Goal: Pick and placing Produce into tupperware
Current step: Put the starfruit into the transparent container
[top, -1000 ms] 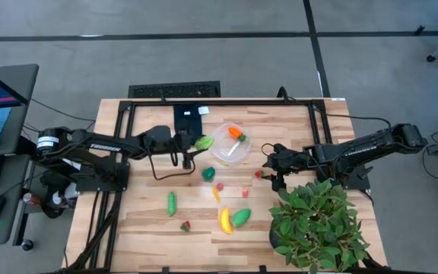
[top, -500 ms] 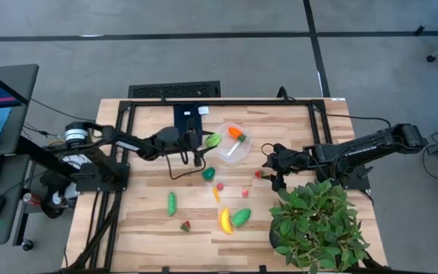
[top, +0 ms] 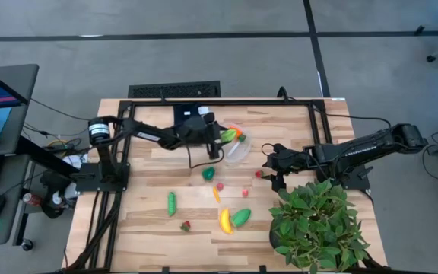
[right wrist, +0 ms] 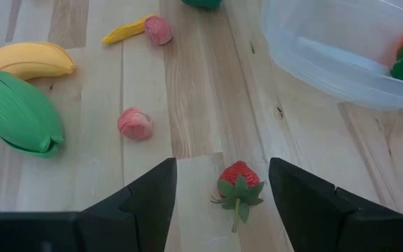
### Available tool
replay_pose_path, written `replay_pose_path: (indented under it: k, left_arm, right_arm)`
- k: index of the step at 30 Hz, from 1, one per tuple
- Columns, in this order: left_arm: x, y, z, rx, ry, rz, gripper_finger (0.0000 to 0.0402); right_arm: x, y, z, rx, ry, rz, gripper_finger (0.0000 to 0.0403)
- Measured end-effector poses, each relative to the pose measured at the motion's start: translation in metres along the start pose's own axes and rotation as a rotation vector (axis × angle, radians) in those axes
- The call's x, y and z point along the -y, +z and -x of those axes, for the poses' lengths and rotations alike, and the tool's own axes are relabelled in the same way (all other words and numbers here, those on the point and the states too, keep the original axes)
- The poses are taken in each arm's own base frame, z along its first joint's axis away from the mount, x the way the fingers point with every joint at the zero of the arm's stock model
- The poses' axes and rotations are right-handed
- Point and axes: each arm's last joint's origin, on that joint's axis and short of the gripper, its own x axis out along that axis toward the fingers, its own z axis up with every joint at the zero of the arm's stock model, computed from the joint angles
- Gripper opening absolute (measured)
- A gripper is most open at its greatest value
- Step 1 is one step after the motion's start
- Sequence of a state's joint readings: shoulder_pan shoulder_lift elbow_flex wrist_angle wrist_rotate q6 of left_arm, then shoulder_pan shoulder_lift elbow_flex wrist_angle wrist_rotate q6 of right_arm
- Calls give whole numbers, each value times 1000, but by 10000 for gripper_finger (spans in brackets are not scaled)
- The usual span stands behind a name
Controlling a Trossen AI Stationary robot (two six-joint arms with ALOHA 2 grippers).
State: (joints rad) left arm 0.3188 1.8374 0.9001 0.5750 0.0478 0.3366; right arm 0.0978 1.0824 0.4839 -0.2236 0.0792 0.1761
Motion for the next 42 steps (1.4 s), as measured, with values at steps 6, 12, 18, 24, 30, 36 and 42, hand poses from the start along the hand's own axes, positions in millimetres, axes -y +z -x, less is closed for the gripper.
replay_pose_path:
  k: [6,12,18,24,30,36,42]
  left_arm:
    - [-19,11,-6,-118,-4,47,231]
    - [-33,15,-7,-178,0,66,231]
    - [-41,12,-6,-205,-33,129,231]
    - [-42,7,-4,-245,-36,159,231]
    - [-41,7,-4,-228,-93,166,231]
    - [-40,6,-4,-243,-98,168,231]
    - [-40,6,-4,-246,-100,163,231]
  right_arm:
    - [0,0,0,0,0,0,221]
    - [0,0,0,1,0,0,221]
    - [0,1,0,13,2,-1,221]
    - [0,3,0,29,5,-2,221]
    - [-1,3,0,29,5,-2,221]
    - [-1,3,0,29,5,-2,221]
    - [-1,3,0,29,5,-2,221]
